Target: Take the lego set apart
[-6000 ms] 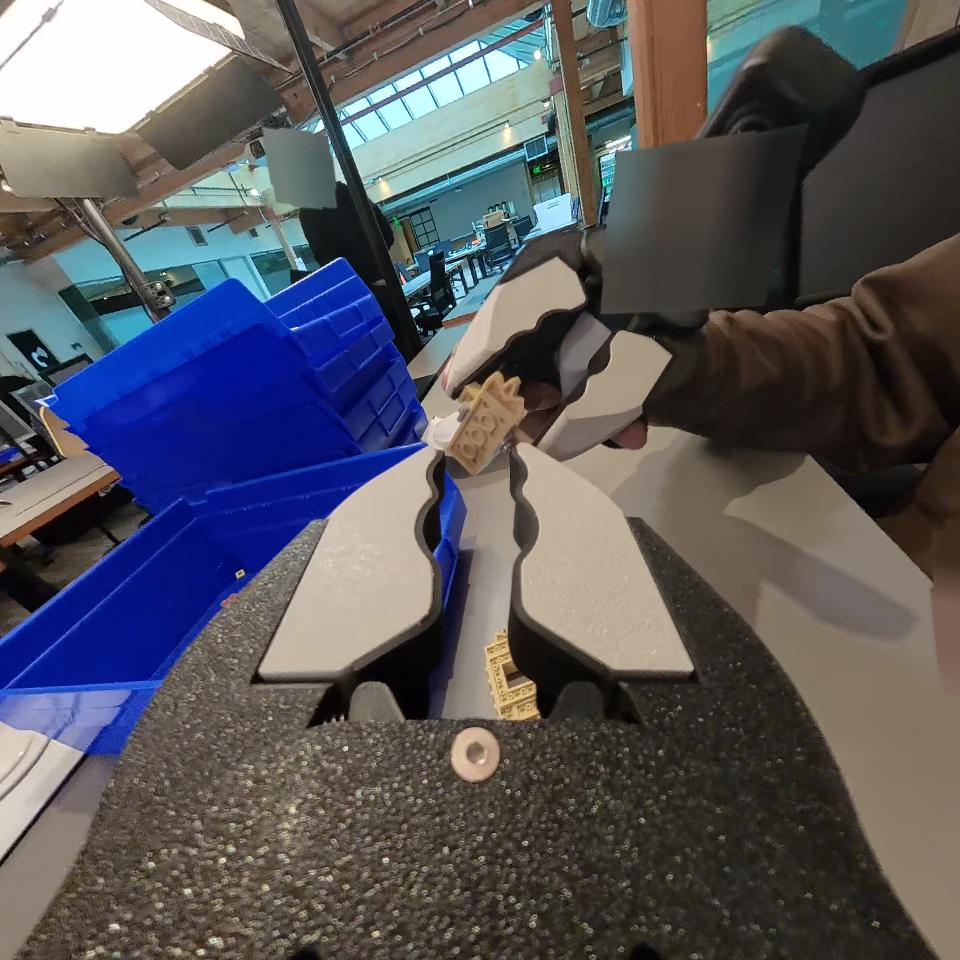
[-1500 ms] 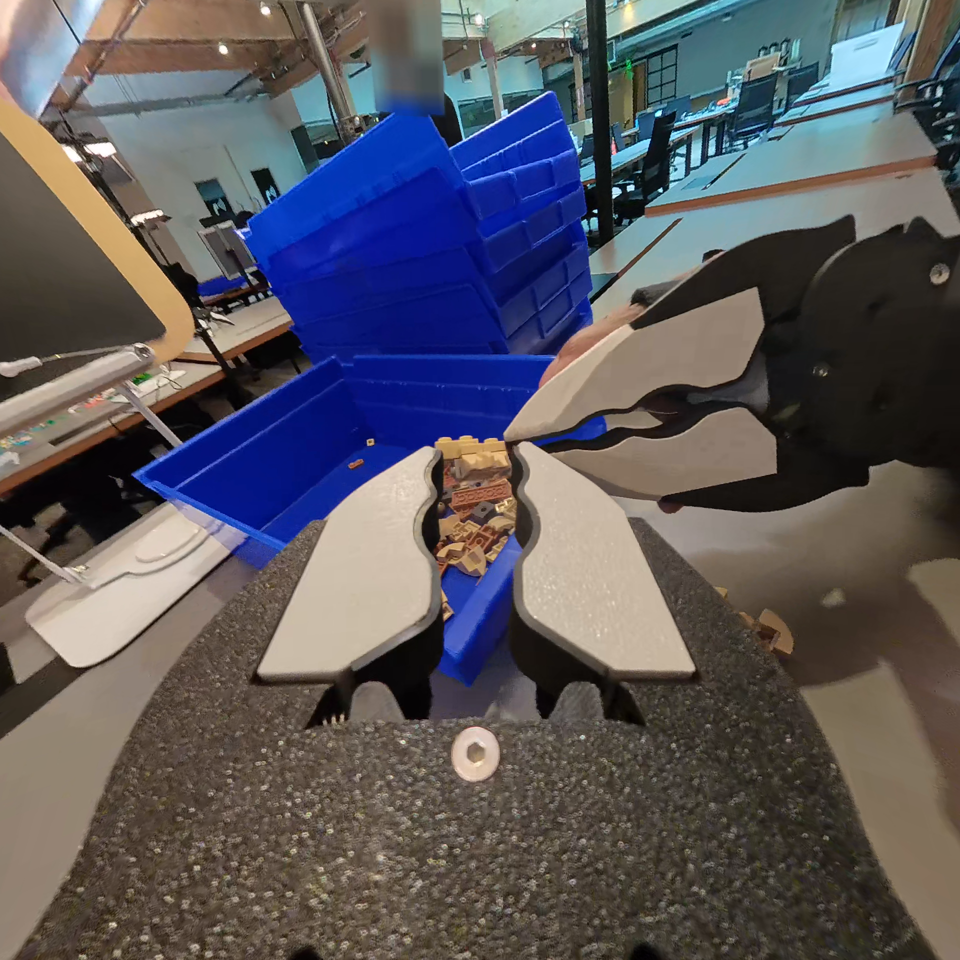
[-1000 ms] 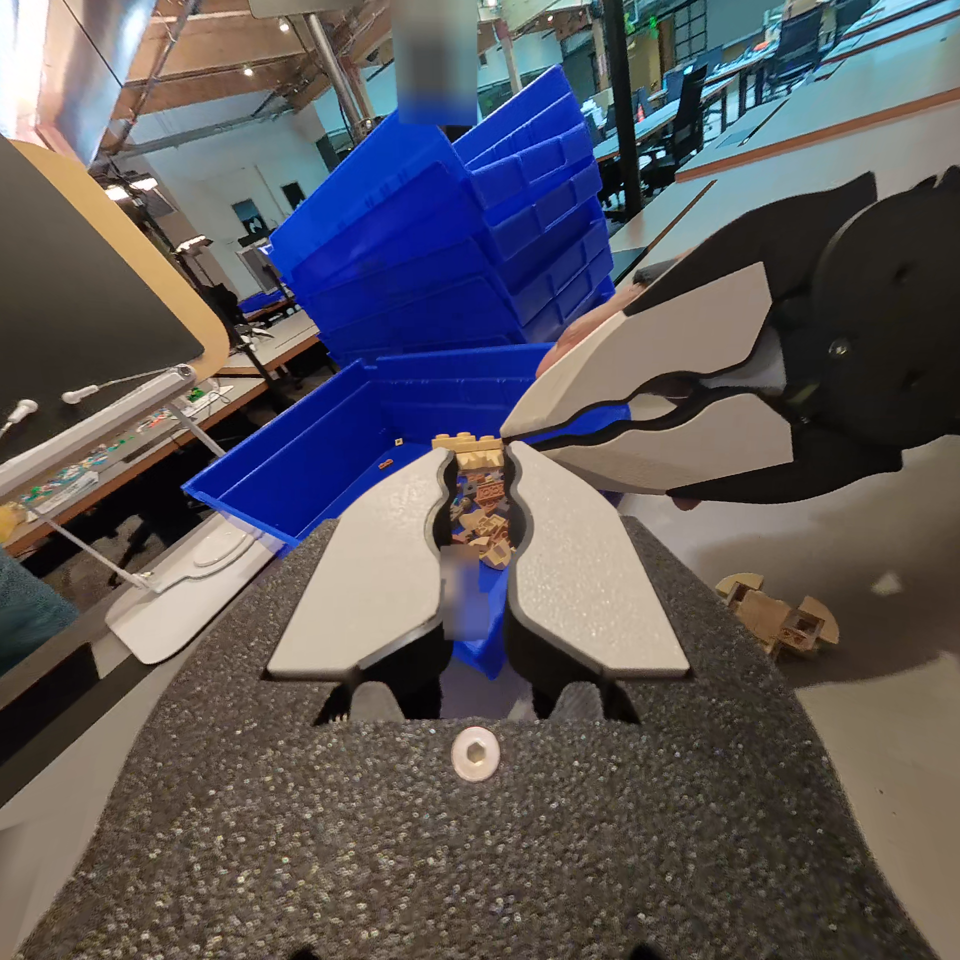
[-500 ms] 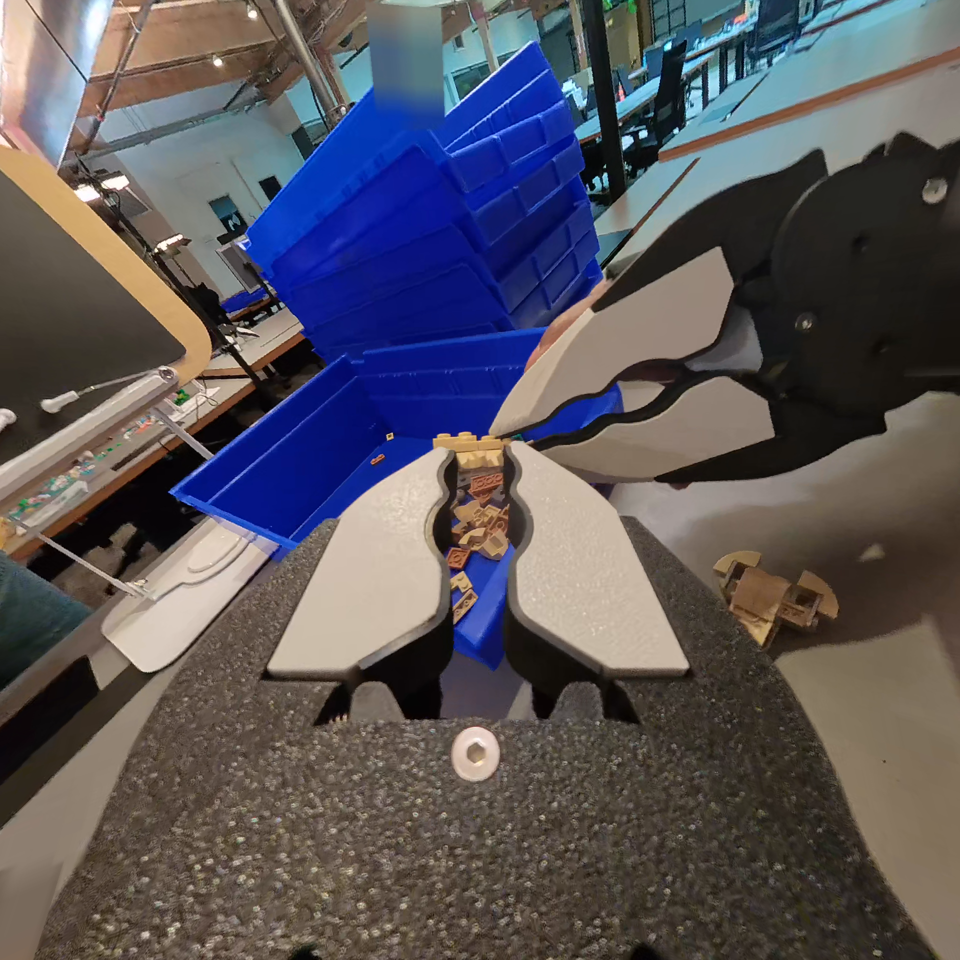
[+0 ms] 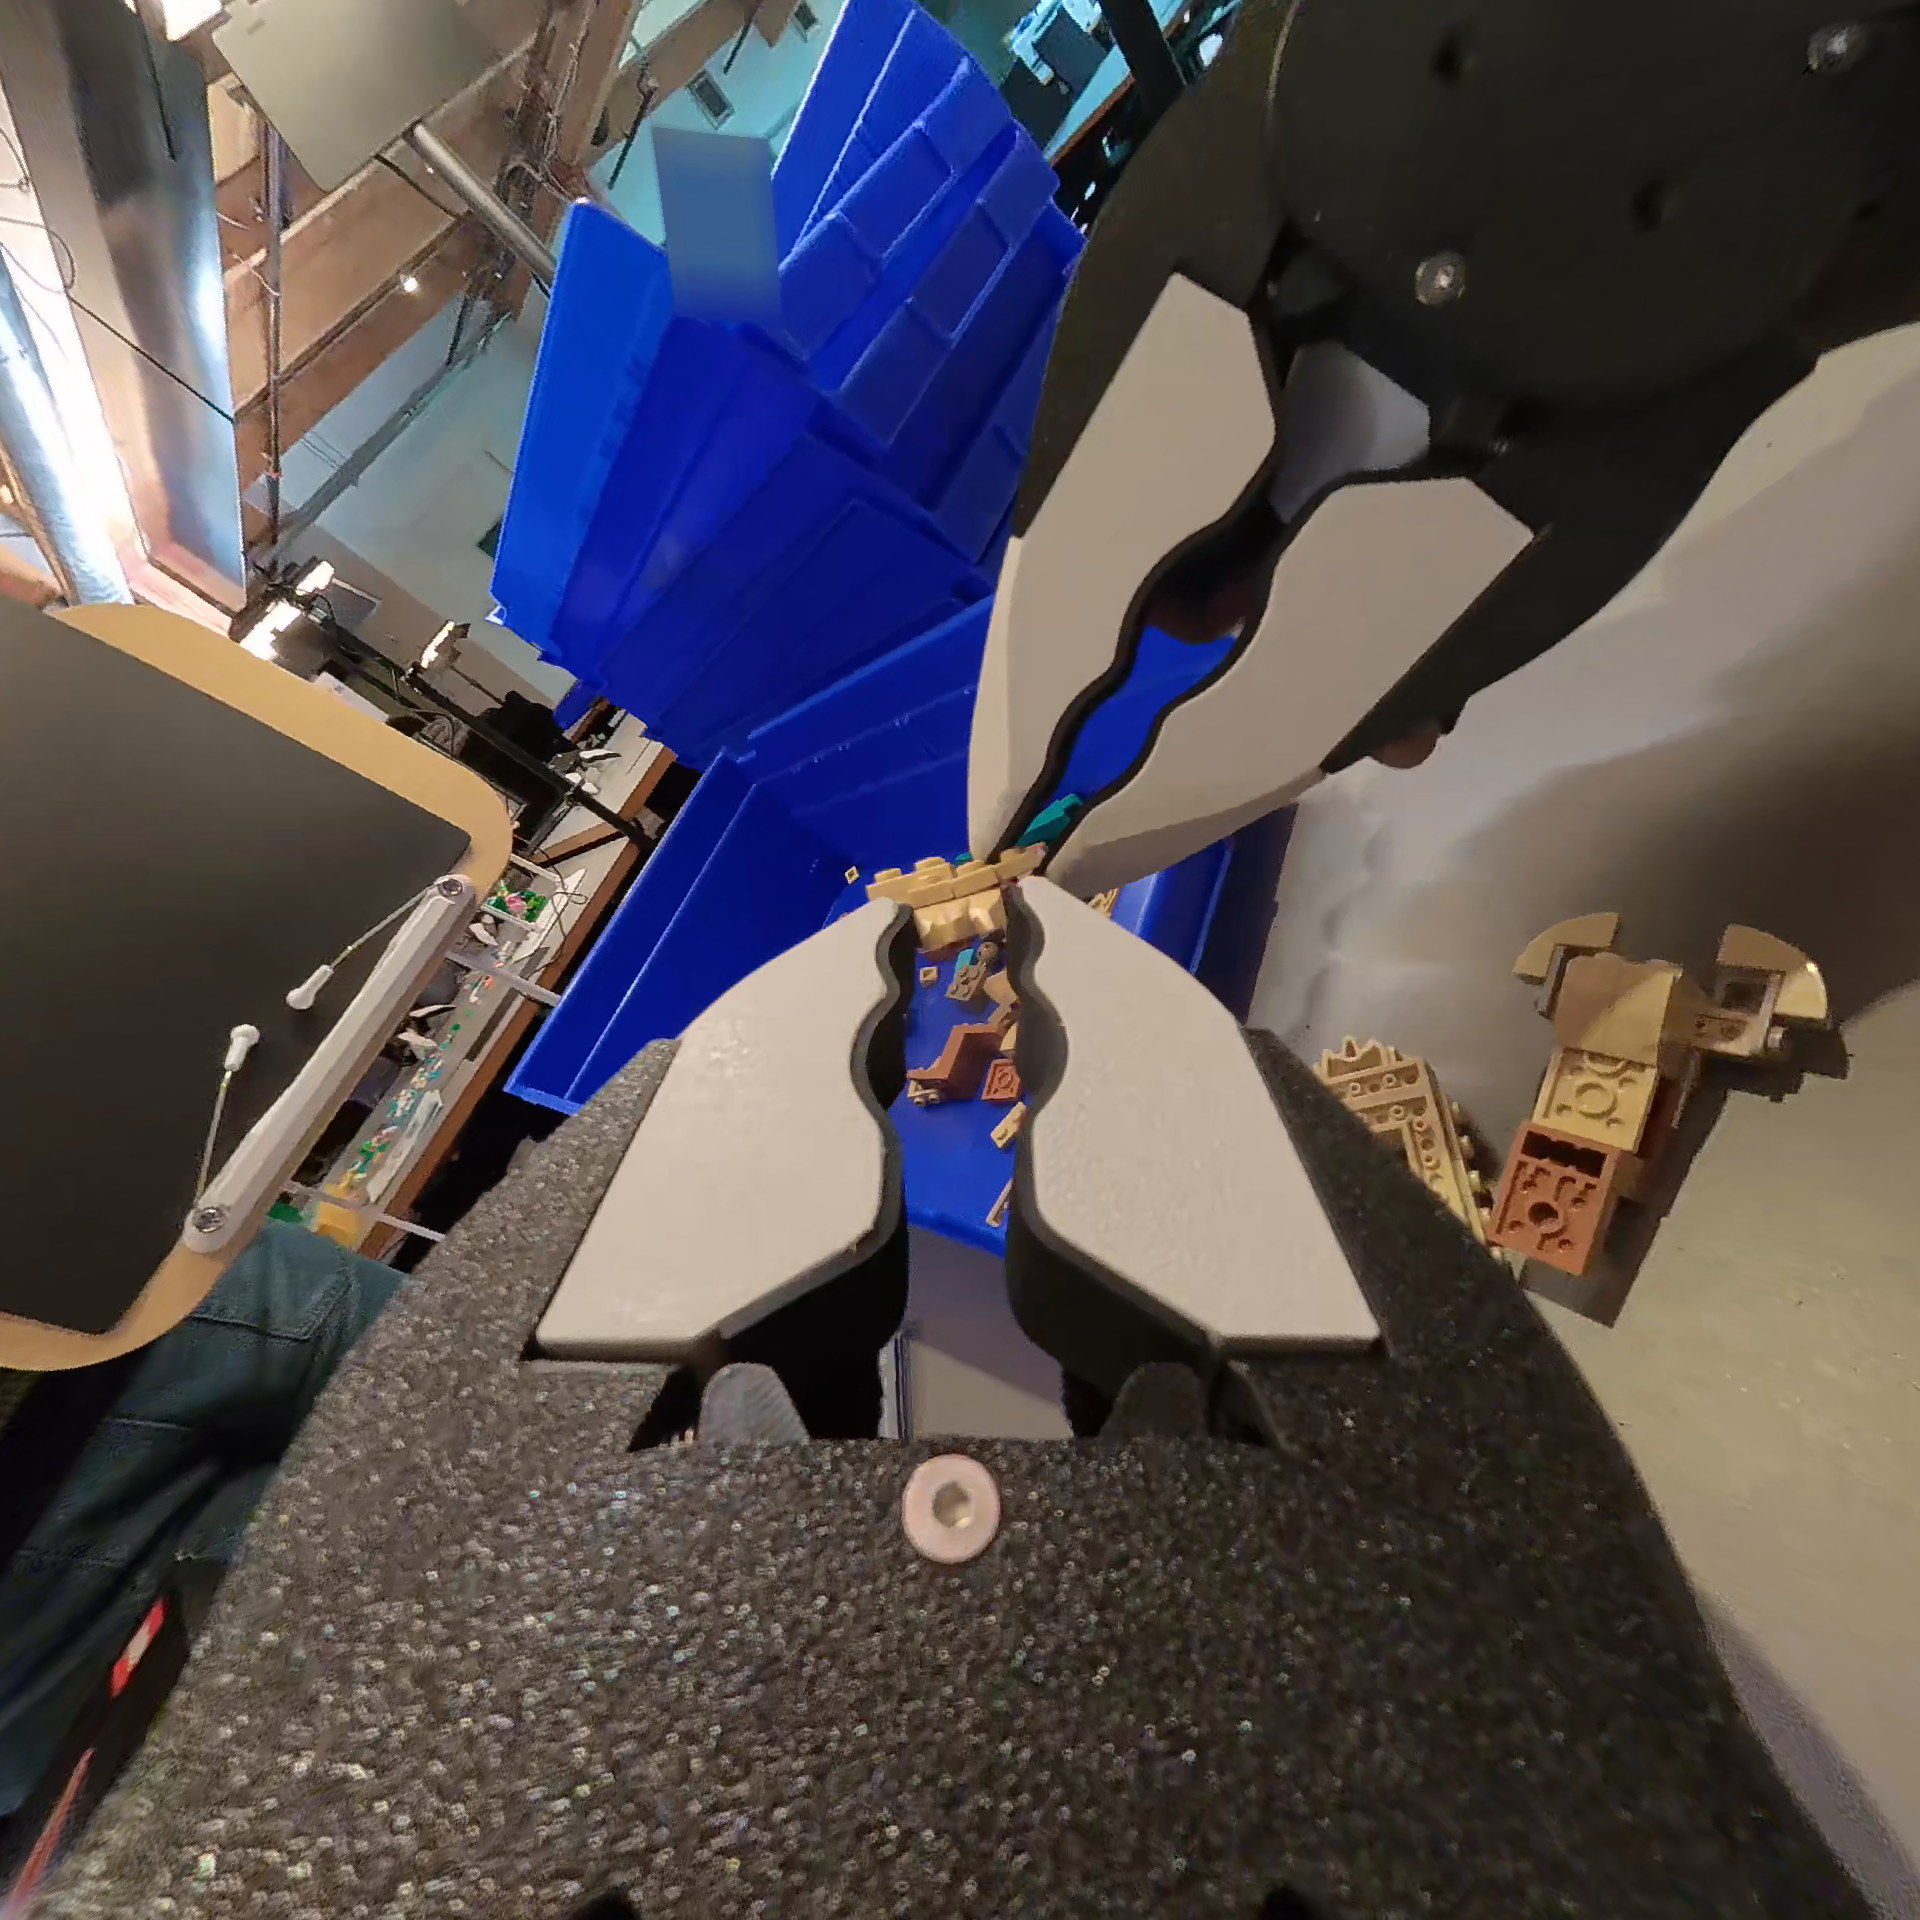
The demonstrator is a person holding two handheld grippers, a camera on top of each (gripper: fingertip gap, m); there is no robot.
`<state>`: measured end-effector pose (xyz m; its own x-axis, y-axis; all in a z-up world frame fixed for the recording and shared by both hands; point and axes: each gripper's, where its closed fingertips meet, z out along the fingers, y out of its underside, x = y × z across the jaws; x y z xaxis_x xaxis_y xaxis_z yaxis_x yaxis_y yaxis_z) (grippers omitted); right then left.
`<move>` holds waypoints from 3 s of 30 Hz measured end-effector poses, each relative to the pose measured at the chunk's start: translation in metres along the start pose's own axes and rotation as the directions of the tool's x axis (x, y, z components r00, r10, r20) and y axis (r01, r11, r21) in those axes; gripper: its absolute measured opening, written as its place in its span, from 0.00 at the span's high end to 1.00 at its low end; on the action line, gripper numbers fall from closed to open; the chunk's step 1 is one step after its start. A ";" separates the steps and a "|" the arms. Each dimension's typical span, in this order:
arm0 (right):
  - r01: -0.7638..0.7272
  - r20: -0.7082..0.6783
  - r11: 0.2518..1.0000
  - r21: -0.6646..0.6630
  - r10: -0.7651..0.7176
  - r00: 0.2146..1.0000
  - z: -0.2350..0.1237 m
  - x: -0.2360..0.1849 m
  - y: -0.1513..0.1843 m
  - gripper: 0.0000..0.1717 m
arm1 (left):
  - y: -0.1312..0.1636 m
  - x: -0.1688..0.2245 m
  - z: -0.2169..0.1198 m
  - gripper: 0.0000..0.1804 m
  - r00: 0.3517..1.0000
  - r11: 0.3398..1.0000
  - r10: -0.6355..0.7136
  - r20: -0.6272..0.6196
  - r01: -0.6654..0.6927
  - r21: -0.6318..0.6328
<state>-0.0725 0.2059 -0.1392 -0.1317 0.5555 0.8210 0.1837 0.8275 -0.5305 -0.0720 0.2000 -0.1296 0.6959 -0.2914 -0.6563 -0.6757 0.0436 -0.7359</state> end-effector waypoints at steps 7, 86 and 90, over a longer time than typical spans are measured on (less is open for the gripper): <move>0.104 -0.039 0.994 -0.023 -0.105 0.994 0.001 0.001 0.005 0.97 | 0.005 0.001 0.005 0.91 0.988 0.988 -0.149 -0.029 0.148 -0.030; 0.041 -0.076 0.997 -0.067 -0.046 0.996 0.008 0.001 0.017 0.97 | 0.012 -0.017 0.007 0.89 0.899 0.900 -0.436 0.026 0.436 0.017; 0.029 -0.063 1.000 -0.007 -0.029 0.998 0.004 0.000 0.018 0.97 | 0.014 -0.027 0.003 0.90 0.880 0.882 -0.472 0.052 0.470 0.041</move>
<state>-0.0731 0.2217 -0.1496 -0.0756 0.5247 0.8479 0.1863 0.8428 -0.5050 -0.0996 0.2111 -0.1232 0.9440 -0.2271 -0.2392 -0.2586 -0.0593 -0.9642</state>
